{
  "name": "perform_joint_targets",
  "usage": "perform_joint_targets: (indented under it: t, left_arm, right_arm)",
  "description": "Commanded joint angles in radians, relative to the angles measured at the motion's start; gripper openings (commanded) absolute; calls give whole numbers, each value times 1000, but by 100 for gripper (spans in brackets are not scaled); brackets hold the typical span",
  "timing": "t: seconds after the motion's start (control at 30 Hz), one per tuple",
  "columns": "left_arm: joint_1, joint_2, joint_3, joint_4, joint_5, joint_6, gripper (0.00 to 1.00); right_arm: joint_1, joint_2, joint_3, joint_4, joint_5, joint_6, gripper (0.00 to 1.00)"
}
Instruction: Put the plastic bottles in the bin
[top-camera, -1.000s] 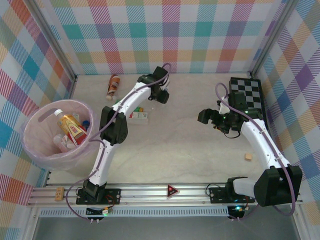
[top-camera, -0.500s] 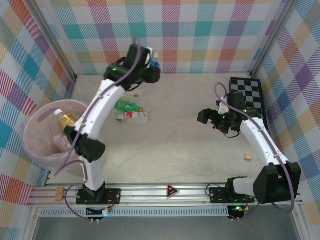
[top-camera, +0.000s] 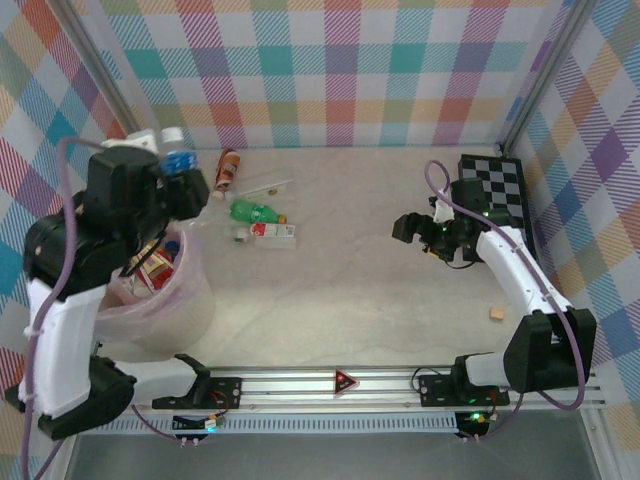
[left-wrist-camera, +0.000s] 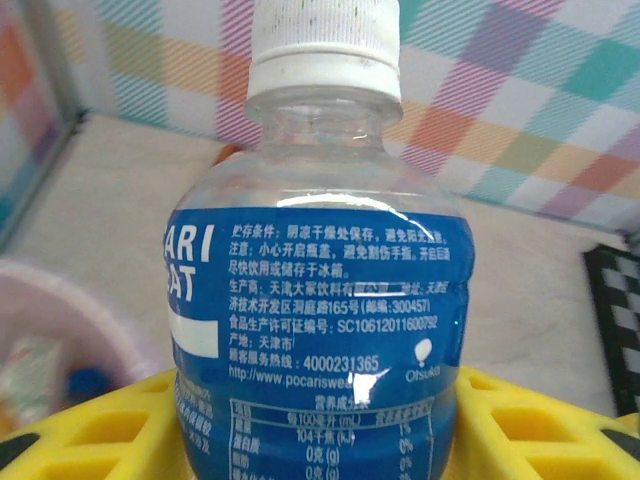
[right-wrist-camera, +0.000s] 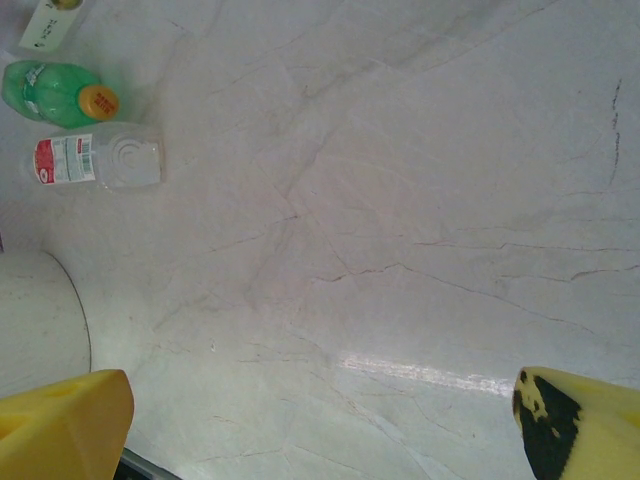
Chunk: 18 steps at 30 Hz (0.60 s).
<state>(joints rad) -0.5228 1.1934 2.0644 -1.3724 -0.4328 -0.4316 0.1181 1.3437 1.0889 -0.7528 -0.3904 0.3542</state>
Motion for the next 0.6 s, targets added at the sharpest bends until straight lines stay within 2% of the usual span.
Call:
perform_joint_targets:
  t: [0.0,0.13,0.37,0.47,0.57]
  left_arm:
    - [55,-36,-41,-154,-112,-51,25]
    - [210,-56,-97,-162,-72,-32,22]
    - [499,-91,-330,-11,145,-8,20]
    - [560,-91,-405,57,230,-11,21]
    - [564,-75,-444,67,204,-10,23]
  right_arm:
    - [5,10,29,4,-26,-24,97]
    - [5,30,35,13,-40,-29,97]
    - [5,25,34,8,-43,-47,97]
    - [5,22,30,1,-35,-59,98]
    - [5,23,26,2,-32,-60,98]
